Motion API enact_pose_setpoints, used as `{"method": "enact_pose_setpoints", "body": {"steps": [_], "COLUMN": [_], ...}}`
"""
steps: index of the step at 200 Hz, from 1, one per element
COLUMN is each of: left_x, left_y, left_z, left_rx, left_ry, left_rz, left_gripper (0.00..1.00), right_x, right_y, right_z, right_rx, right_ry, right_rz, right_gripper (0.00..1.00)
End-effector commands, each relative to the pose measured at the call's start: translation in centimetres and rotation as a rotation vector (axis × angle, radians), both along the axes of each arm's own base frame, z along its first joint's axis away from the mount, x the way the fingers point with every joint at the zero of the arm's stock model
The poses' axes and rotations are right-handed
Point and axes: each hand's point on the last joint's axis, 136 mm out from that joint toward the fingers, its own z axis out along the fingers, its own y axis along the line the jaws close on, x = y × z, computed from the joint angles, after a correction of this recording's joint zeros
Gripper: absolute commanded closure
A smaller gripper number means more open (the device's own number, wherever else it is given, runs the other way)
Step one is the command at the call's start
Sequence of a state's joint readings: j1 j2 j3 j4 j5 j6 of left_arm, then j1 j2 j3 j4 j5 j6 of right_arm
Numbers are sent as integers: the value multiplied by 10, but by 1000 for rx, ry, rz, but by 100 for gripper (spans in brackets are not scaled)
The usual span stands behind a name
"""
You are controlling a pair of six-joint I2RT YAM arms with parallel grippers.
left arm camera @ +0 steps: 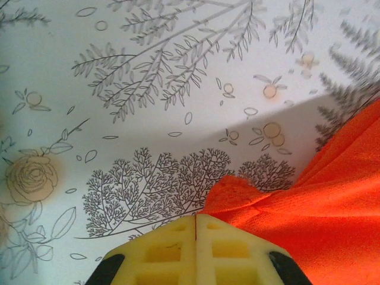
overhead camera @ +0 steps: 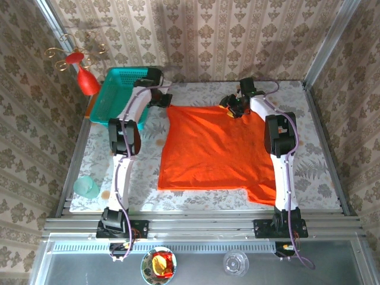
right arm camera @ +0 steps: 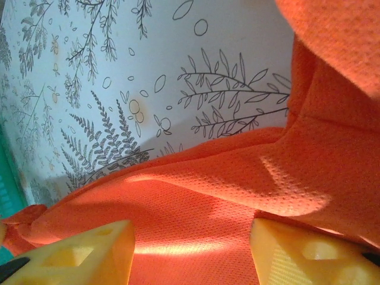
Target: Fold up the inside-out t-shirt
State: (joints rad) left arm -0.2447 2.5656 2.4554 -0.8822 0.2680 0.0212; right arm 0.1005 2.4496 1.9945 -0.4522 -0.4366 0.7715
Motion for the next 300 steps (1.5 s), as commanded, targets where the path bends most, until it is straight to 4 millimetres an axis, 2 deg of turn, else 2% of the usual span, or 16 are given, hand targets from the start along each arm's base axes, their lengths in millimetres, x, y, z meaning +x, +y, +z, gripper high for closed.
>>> {"method": "enact_pose_setpoints", "body": {"steps": [1,88,117,133,150,170,185,212,226,236,252,269,279,300], "left_x": [2,16,23,26,27,24,18,-7,-27,-44,-72,-104,-123,-162], "left_y": [-3,-16,-5,0,2,8,10,-2,-13,-21,-31,-38,-40,-44], "left_z": [70,133,146,147,143,145,155,172,174,171,160,137,120,80], "left_rx": [-299,-555,-545,-523,-478,-416,-387,-364,-323,-291,-253,-209,-183,-150], "left_ry": [3,-104,-175,-193,-189,-201,-229,-242,-233,-220,-183,-119,-74,15], "left_rz": [84,128,199,237,270,304,310,257,214,180,143,109,94,69], "left_gripper": [100,100,100,100,85,70,66,65,66,67,68,69,70,72], "right_x": [-21,-29,-29,-29,-27,-21,-18,-16,-15,-23,-33,-50,-63,-95], "right_y": [-23,-31,-33,-33,-30,-22,-18,-19,-19,-21,-25,-31,-35,-47], "right_z": [-34,-41,-41,-40,-37,-23,-8,29,53,64,84,98,108,110], "right_rx": [-82,-98,-103,-100,-83,-43,-34,-46,-54,-68,-99,-135,-155,-211], "right_ry": [123,142,140,139,127,91,59,-7,-53,-48,-67,-72,-79,-58], "right_rz": [-56,-56,-56,-54,-48,-27,-10,10,18,24,27,31,36,41], "right_gripper": [43,44,44,44,43,43,43,42,42,42,42,42,41,41]}}
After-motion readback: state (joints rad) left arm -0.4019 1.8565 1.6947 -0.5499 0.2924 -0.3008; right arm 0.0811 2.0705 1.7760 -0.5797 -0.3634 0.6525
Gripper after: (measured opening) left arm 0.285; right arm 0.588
